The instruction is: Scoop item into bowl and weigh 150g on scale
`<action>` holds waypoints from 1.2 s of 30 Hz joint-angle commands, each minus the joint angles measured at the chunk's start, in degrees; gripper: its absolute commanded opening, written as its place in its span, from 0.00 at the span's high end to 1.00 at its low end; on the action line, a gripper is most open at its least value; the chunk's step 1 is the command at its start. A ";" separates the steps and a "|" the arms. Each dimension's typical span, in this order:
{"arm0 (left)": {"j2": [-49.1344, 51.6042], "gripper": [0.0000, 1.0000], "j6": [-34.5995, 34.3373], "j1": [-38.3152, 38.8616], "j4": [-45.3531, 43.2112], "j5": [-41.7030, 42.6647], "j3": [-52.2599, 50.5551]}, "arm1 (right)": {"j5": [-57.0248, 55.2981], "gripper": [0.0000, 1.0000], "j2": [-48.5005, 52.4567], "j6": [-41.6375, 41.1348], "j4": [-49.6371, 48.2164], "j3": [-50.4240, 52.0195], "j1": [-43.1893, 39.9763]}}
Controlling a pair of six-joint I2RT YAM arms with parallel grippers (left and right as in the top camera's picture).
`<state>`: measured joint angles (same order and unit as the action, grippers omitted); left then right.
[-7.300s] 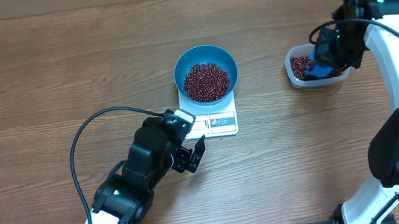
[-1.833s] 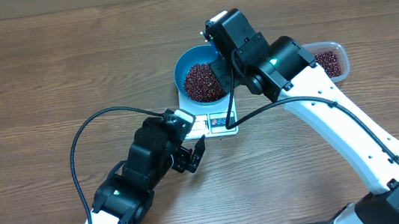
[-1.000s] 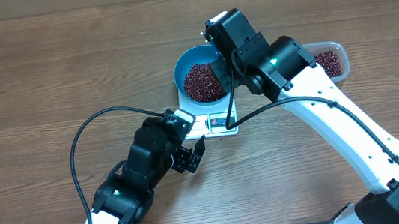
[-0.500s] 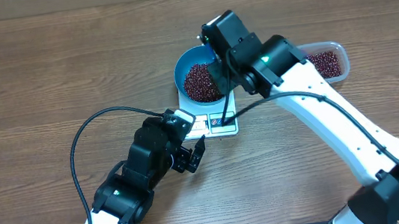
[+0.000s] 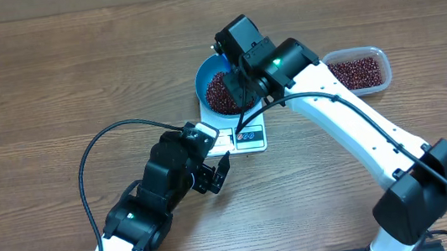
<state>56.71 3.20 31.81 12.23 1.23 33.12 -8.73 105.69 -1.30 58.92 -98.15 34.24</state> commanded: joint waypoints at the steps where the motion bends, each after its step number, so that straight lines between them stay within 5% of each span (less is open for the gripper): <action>1: 0.31 0.00 0.68 -0.33 -0.04 -0.59 -0.04 | 0.28 0.96 2.19 -0.20 -0.63 -0.02 0.15; 22: 0.31 0.00 0.68 -0.33 -0.04 -0.59 -0.02 | 9.94 0.96 5.55 -0.20 2.27 0.04 0.20; 36: 0.31 0.00 0.68 -0.33 -0.04 -0.59 -0.04 | -0.66 0.96 3.23 1.36 3.87 -5.81 -1.46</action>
<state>56.71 3.20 31.81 12.23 1.23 33.12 -7.62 111.33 -0.67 62.63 -101.16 33.01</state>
